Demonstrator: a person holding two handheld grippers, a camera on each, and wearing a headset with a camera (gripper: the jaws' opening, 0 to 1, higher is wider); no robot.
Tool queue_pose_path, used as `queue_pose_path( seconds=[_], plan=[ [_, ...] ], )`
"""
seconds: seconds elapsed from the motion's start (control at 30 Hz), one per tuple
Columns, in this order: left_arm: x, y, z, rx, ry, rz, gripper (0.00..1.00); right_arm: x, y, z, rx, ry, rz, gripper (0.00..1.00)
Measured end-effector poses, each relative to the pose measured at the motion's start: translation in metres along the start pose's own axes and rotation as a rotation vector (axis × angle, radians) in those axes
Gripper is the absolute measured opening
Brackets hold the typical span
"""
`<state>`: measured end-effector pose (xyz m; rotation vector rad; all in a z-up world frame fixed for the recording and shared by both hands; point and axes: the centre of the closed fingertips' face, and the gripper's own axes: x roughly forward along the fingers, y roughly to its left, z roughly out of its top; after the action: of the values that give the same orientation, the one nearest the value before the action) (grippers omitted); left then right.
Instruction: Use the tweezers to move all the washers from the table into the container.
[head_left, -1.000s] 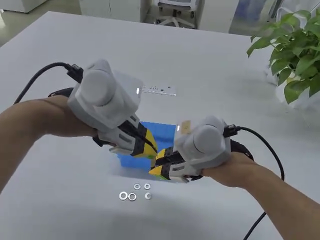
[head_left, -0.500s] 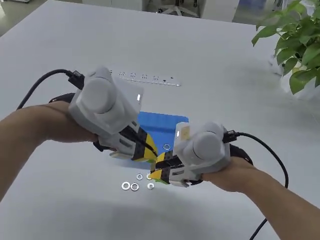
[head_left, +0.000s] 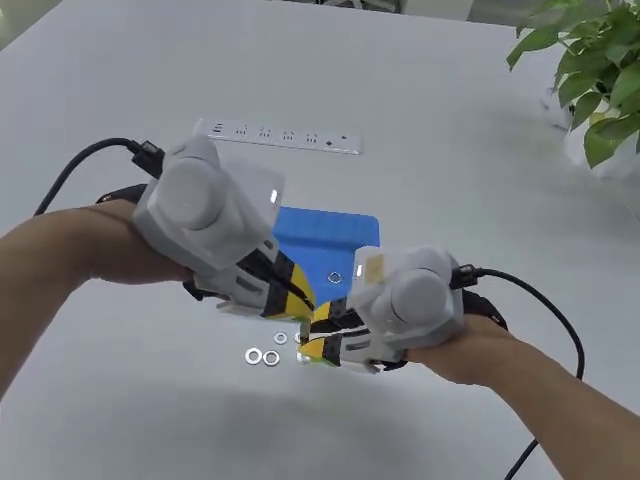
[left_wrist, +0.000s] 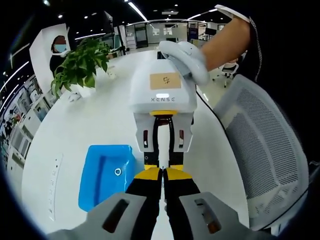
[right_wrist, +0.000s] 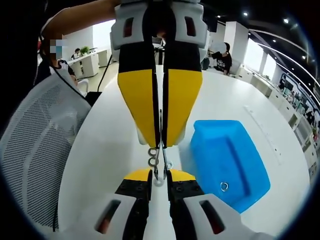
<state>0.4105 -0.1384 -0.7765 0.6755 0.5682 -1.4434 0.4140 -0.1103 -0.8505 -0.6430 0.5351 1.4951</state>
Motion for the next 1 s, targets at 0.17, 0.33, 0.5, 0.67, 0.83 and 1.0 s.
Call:
queue_pose_path(
  seconds=[0.17, 0.33, 0.5, 0.67, 0.83, 1.0],
  plan=[
    [0.0029, -0.0025, -0.0021, 0.001, -0.003, -0.007, 0.05, 0.0019, 0.0022, -0.0036, -0.001, 0.005, 0.002, 0.14],
    [0.0046, -0.0028, -0.0032, -0.009, -0.005, -0.012, 0.05, 0.004, 0.003, -0.0054, 0.006, 0.005, 0.007, 0.14],
    [0.0067, -0.0037, -0.0059, -0.019, -0.004, -0.018, 0.05, 0.0059, 0.004, -0.0069, 0.013, 0.005, 0.011, 0.14],
    [0.0086, -0.0053, -0.0072, -0.027, -0.007, -0.019, 0.05, 0.0071, 0.0054, -0.0084, 0.016, 0.006, 0.015, 0.14],
    [0.0086, -0.0045, -0.0069, -0.03, -0.015, -0.014, 0.05, 0.008, 0.0063, -0.0084, 0.017, 0.006, 0.017, 0.14],
    [0.0081, -0.0041, -0.0074, -0.034, -0.016, -0.014, 0.05, 0.0085, 0.0052, -0.0076, 0.015, 0.006, 0.015, 0.14]
  ],
)
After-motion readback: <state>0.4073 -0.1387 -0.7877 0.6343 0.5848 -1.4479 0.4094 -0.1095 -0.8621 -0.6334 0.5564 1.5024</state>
